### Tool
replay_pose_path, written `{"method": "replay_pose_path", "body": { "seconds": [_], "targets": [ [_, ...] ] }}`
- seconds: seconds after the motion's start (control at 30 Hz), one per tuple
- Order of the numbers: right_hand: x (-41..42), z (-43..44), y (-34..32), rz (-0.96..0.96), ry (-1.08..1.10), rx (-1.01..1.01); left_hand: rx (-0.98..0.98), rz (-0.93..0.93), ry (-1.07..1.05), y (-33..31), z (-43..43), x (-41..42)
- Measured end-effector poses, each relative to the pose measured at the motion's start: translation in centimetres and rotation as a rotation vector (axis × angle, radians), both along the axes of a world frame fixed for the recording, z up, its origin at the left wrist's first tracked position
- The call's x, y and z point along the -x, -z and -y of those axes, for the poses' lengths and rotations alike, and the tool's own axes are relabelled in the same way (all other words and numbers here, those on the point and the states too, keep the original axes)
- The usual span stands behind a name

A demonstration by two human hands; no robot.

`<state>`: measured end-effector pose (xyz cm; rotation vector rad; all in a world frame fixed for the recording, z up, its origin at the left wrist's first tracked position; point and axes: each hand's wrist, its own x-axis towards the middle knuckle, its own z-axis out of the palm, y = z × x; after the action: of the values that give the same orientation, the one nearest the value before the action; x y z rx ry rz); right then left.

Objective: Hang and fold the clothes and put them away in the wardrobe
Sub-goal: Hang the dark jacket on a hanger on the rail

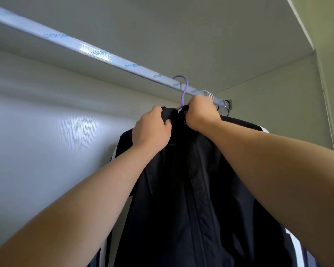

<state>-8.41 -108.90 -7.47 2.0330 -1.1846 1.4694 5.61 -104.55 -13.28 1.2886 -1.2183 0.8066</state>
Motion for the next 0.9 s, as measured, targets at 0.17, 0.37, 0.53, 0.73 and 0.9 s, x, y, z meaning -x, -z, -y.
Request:
{"method": "replay_pose_path", "body": {
  "seconds": [0.17, 0.37, 0.53, 0.73, 0.9],
  "targets": [
    [-0.3, 0.3, 1.0, 0.004, -0.027, -0.014, 0.038, 0.069, -0.210, 1.6, 0.3, 0.0],
    [0.0, -0.1, 1.7, 0.016, -0.108, -0.039, -0.113, -0.337, 0.352, 1.7, 1.5, 0.4],
    [-0.3, -0.7, 2.4, 0.210, -0.285, -0.110, -0.156, -0.728, 0.691, 0.6, 1.9, 0.1],
    [-0.5, -2.1, 5.0, 0.514, -0.418, -0.113, -0.128, -0.462, 0.441, 1.5, 2.2, -0.3],
    [-0.9, -2.0, 7.3, 0.705, -0.545, -0.186, -0.092, -0.463, 0.495, 2.3, 2.5, -0.3]
  ]
}}
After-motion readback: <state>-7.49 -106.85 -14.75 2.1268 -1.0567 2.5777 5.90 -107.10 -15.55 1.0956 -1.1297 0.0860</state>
